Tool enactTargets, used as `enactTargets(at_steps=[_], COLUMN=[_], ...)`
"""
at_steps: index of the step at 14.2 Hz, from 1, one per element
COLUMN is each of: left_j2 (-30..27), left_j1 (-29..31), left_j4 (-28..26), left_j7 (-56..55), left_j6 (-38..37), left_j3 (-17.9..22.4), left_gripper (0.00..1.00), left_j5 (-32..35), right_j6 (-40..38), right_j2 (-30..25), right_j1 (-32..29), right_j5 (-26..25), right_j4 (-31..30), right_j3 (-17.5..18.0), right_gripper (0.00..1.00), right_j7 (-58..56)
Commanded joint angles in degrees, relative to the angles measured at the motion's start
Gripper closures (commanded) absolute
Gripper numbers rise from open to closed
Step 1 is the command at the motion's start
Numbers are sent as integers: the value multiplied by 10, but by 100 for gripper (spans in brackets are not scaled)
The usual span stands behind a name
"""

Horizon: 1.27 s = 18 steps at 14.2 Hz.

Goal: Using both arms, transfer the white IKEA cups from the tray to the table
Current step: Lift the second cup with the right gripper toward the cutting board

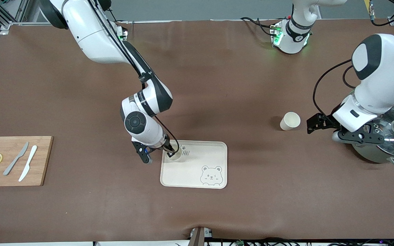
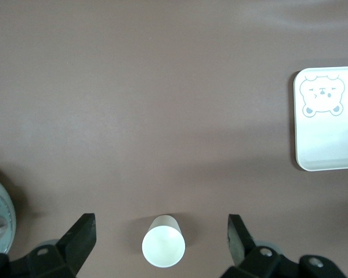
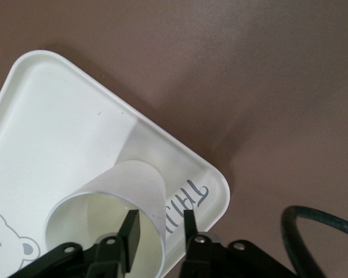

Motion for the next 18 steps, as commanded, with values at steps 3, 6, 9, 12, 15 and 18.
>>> enactTargets(at_steps=[3,6,9,12,15,18], left_j2=[-1,-2,-2,-2,-4,-17], left_j1=[20,62,60,55,59,62], left_j4=[67,89,116,144,148,148], left_j7=[-10,-32,-36,-34,-31,-29], left_j6=[-78,-97,-122,-144,-164,-164], left_j3=[-12,-67,-69,-68,-67,-63], left_gripper=[0,0,0,0,0,0], left_j5=[13,15,14,27,26,26], right_j6=[-9,-9,-11,-91,-142,-199], right_j2=[4,4,1,-3,-29,-60], right_j1=[5,5,0,-18,-47,-72], right_j5=[-13,-14,-20,-22,-20,-22], right_j4=[18,19,20,65,69,56], right_j3=[-2,-3,-2,-1,0,-1], right_gripper=[97,100,100,100,100,100], right_j7=[15,13,9,-18,-82,-144])
